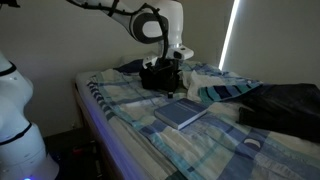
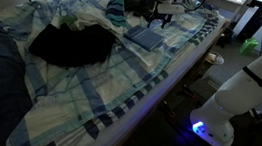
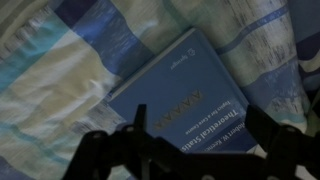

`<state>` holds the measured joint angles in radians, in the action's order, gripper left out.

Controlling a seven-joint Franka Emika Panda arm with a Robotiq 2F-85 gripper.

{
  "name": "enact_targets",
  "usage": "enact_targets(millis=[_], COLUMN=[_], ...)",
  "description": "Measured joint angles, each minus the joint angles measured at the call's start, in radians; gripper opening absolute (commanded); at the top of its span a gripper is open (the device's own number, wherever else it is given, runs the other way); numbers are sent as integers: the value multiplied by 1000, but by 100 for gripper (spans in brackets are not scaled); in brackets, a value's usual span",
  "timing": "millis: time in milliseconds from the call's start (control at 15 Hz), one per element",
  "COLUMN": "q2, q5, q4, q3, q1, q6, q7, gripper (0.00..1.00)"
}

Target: Open the book on the bed

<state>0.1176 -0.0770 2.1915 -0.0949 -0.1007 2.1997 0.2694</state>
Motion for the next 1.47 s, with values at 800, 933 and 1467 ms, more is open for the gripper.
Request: enact_targets(millis=[800,933,1467], q2=[-170,-200,-338], q5=[-145,-170,-251], q4=[-158,-189,-317], q3=[-34,-43,-51], q1=[-17,-31,-57], q6=[0,0,0], q7=[-89,-89,-74], gripper=[20,5,1])
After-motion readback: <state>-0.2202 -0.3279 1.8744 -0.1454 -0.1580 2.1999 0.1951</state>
